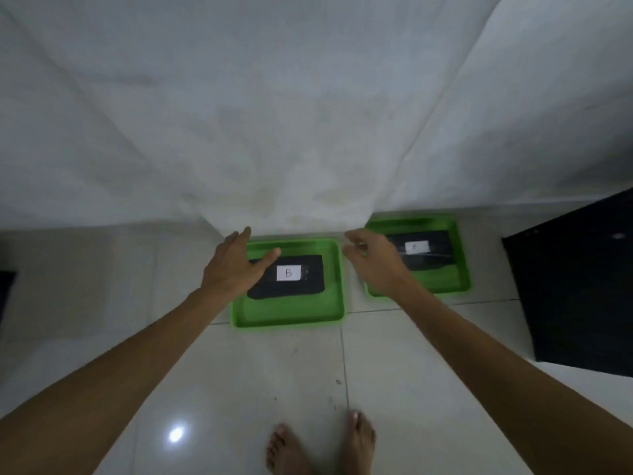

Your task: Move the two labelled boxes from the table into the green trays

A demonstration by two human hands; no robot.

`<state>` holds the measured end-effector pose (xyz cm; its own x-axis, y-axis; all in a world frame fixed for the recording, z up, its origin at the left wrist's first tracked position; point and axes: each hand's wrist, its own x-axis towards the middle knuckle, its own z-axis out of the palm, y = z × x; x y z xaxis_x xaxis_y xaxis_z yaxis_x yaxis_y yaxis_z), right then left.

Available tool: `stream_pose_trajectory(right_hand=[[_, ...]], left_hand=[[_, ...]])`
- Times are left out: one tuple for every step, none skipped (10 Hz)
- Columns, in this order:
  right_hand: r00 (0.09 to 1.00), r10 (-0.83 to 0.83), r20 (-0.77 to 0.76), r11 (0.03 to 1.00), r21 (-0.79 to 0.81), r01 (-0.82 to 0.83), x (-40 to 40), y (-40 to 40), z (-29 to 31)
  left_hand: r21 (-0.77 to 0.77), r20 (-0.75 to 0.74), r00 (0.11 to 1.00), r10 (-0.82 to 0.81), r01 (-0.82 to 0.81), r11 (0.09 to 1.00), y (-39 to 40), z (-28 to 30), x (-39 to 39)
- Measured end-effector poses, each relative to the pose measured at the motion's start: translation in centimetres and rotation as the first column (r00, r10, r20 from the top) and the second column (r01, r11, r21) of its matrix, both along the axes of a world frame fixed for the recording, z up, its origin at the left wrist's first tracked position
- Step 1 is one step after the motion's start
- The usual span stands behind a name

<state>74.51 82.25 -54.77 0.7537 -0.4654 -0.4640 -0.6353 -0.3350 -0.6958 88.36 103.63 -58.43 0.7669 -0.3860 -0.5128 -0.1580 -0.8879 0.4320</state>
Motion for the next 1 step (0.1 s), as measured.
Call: stream_pose_trajectory(right_hand=[[0.990, 0.012, 0.142, 0.996, -0.092, 0.001, -2.44, -2.87, 13.94]], left_hand=[[0.025, 0.061, 0.997, -0.051, 0.049, 0.998, -1.24, 11.52, -0.75]])
